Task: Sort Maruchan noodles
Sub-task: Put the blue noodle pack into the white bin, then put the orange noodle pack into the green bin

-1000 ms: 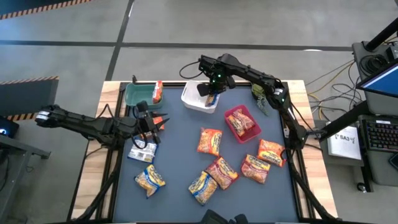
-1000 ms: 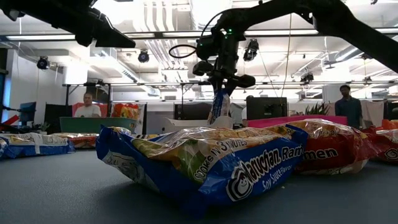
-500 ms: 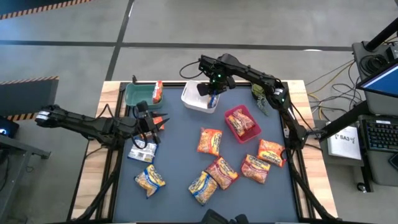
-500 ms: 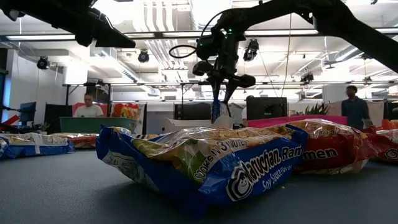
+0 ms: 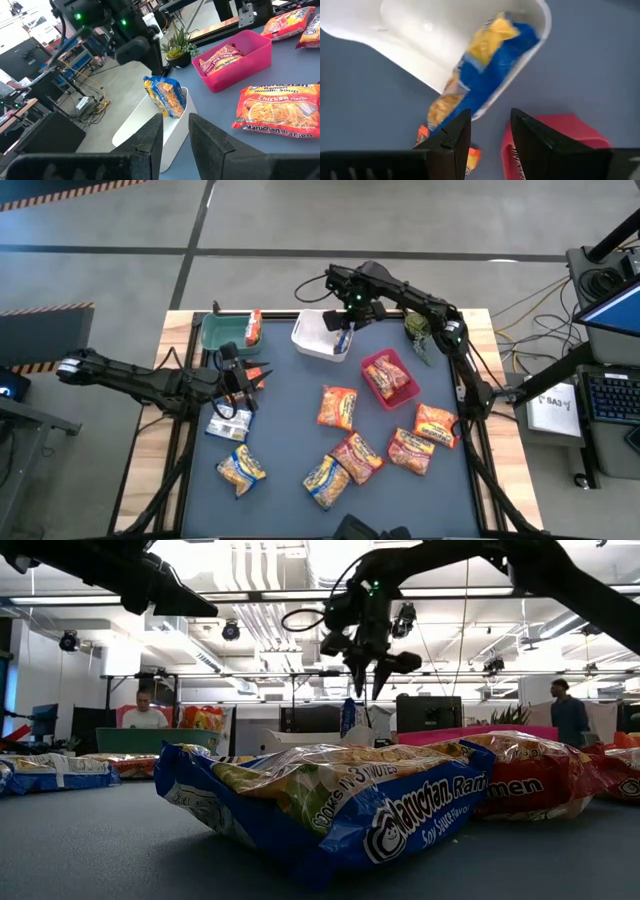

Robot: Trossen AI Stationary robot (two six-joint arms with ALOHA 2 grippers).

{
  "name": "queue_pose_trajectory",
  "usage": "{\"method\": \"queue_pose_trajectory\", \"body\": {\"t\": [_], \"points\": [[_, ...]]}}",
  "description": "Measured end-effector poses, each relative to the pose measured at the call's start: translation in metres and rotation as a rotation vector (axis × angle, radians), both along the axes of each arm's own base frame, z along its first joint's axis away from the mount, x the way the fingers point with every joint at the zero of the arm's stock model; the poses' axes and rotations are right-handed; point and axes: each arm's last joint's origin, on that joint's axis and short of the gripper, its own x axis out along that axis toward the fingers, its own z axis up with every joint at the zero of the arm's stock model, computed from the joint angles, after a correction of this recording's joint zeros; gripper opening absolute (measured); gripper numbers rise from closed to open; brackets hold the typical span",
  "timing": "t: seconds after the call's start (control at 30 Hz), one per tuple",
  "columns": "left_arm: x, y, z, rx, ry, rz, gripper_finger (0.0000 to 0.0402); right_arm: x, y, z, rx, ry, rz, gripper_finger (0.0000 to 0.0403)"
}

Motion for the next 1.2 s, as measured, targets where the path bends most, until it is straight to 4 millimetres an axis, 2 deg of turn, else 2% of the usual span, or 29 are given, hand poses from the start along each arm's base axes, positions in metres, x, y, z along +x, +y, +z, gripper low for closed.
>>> {"method": "queue_pose_trajectory", "body": {"t": [0.13,0.23,0.37,0.57,0.73,0.87,1.07,1.2], "points": [[0.0,0.0,0.0,0.0,0.0,0.0,0.0076,-0.009,0.005,0.019,-0.026,-0.035,0.017,0.0128],[0.0,0.0,0.0,-0.006,-0.003,0.001,0.0076,-0.011,0.018,0.038,-0.092,-0.072,0.091,0.0125],[-0.001,0.0,-0.003,-0.046,0.006,0.011,0.0076,-0.001,0.053,0.057,-0.274,-0.077,0.267,0.012],[-0.005,0.0,-0.016,-0.158,0.086,0.025,0.0076,0.025,0.111,0.067,-0.431,-0.19,0.553,0.0107],[-0.006,-0.003,-0.022,-0.322,0.107,-0.037,0.0076,0.036,0.156,0.063,-0.495,-0.276,0.754,0.0095],[-0.005,-0.005,-0.025,-0.462,0.101,-0.056,0.0077,0.037,0.182,0.049,-0.537,-0.348,0.828,0.0089],[-0.01,-0.008,-0.035,-0.627,0.15,0.042,0.0076,0.022,0.212,0.024,-0.607,-0.468,0.916,0.0088],[-0.01,-0.012,-0.033,-0.719,0.187,0.118,0.0075,0.009,0.225,0.006,-0.667,-0.556,0.958,0.0086]]}}
